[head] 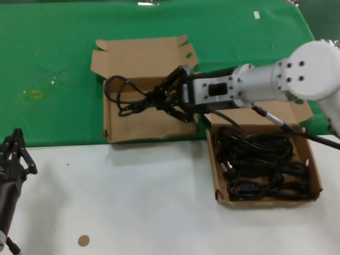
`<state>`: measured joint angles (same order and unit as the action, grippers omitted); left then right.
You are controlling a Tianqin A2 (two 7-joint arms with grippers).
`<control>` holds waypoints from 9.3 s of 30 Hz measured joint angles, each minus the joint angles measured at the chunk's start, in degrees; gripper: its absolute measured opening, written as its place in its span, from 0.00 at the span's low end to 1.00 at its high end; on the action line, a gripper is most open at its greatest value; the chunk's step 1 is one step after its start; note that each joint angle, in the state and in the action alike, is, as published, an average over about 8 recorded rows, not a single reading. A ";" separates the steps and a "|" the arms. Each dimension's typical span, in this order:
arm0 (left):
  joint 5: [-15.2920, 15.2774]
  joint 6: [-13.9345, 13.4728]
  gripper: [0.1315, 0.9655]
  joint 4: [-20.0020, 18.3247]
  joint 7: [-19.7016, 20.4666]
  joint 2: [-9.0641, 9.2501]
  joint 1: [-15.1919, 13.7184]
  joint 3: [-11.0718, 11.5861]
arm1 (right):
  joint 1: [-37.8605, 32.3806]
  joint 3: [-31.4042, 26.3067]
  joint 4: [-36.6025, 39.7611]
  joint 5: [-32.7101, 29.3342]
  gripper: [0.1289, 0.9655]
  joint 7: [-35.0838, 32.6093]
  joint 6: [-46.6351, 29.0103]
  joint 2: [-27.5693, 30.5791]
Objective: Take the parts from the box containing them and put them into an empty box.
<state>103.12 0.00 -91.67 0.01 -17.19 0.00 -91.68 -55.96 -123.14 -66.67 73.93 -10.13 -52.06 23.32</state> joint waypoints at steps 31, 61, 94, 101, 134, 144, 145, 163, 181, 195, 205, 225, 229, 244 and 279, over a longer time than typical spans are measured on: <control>0.00 0.00 0.02 0.00 0.00 0.00 0.00 0.00 | -7.36 -2.08 24.12 -0.77 0.12 -12.21 7.00 -10.91; 0.00 0.00 0.02 0.00 0.00 0.00 0.00 0.00 | -5.54 -1.53 17.35 -2.17 0.62 -7.27 7.10 -7.52; 0.00 0.00 0.25 0.00 0.00 0.00 0.00 0.00 | 9.11 6.20 5.27 4.56 1.00 -1.82 17.35 -6.27; 0.01 0.00 0.40 0.00 0.00 0.00 0.00 0.00 | 14.77 9.26 1.61 7.53 1.00 -0.38 21.54 -6.25; 0.01 0.00 0.99 0.00 -0.02 0.00 0.00 0.00 | 41.48 23.66 -15.65 21.58 1.00 6.42 41.31 -6.17; 0.01 0.00 1.00 0.00 -0.02 0.00 0.00 0.00 | 49.55 27.99 -20.84 25.80 1.00 8.48 47.28 -6.15; 0.01 0.00 1.00 0.00 -0.02 0.00 0.00 0.00 | 50.38 28.44 -21.38 26.24 1.00 8.69 47.90 -6.15; 0.01 0.00 1.00 0.00 -0.02 0.00 0.00 0.00 | 53.93 30.37 -23.69 28.13 1.00 9.61 50.56 -6.14; 0.01 0.00 1.00 0.00 -0.02 0.00 0.00 0.00 | 53.93 30.37 -23.69 28.13 1.00 9.61 50.56 -6.14; 0.01 0.00 1.00 0.00 -0.01 0.00 0.00 0.00 | 53.93 30.37 -23.69 28.13 1.00 9.61 50.55 -6.14; 0.01 0.00 1.00 0.00 -0.01 0.00 0.00 0.00 | 53.93 30.37 -23.69 28.13 1.00 9.61 50.55 -6.14; 0.01 0.00 1.00 0.00 -0.01 0.00 0.00 0.00 | 53.93 30.37 -23.69 28.13 1.00 9.61 50.55 -6.14; 0.01 0.00 1.00 0.00 -0.01 0.00 0.00 0.00 | 53.93 30.37 -23.69 28.13 1.00 9.61 50.55 -6.14; 0.01 0.00 1.00 0.00 -0.01 0.00 0.00 0.00 | 53.93 30.37 -23.69 28.13 1.00 9.61 50.55 -6.14; 0.01 0.00 1.00 0.00 -0.01 0.00 0.00 0.00 | 53.93 30.37 -23.69 28.13 1.00 9.61 50.55 -6.14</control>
<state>103.13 0.00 -91.67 0.00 -17.19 0.00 -91.67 -2.04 -92.77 -90.36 102.06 -0.52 -1.51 17.18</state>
